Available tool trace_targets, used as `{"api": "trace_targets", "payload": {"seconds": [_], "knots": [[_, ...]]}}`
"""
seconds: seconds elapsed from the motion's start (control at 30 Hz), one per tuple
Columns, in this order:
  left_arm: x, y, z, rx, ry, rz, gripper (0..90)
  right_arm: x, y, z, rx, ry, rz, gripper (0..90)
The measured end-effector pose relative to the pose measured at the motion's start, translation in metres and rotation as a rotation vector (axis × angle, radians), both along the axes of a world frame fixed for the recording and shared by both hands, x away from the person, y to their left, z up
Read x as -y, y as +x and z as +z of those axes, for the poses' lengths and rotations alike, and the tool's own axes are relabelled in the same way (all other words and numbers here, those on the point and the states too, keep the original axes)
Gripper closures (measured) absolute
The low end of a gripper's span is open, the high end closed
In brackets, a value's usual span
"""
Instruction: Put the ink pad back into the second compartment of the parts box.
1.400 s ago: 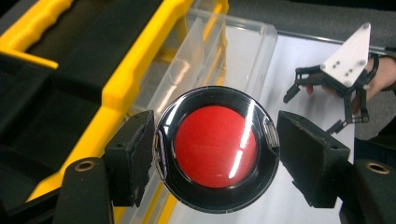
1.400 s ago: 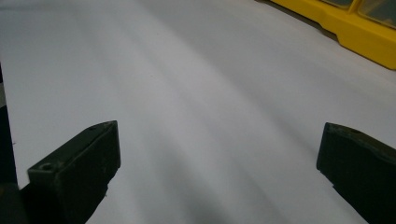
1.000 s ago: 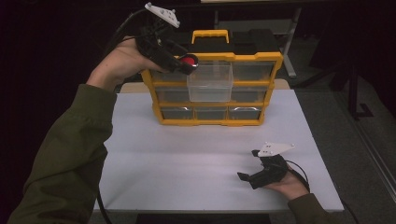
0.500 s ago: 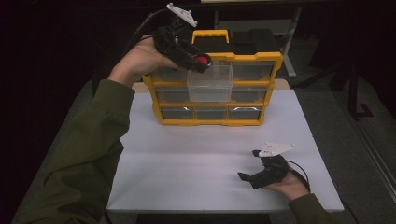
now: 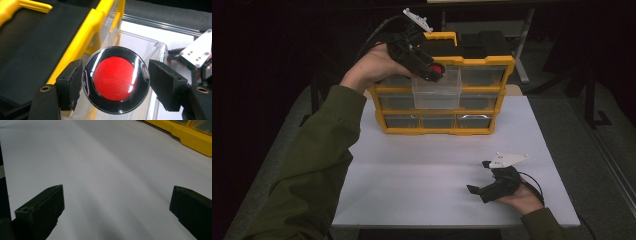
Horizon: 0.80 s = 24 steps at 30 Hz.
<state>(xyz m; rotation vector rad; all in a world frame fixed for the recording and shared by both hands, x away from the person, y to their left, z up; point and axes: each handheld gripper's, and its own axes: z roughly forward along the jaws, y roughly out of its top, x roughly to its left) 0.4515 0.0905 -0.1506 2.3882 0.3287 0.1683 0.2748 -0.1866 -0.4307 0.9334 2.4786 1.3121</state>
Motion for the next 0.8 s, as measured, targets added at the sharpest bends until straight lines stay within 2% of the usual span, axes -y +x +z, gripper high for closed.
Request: {"api": "trace_targets", "payload": {"seconds": [0.2, 0.33, 0.8], "knots": [[0.0005, 0.0001, -0.0032, -0.012, -0.002, 0.004, 29.2, 0.0, 0.0, -0.0001, 0.0, 0.0, -0.001, 0.0], [0.0007, 0.0008, -0.0055, -0.009, 0.011, 0.005, 29.0, 0.0, -0.0001, 0.0, 0.002, 0.0, 0.001, 0.0], [-0.0065, -0.0023, 0.0018, 0.001, -0.042, 0.017, 26.6, -0.0001, 0.0, -0.0001, 0.0, 0.001, -0.002, 0.0]]}}
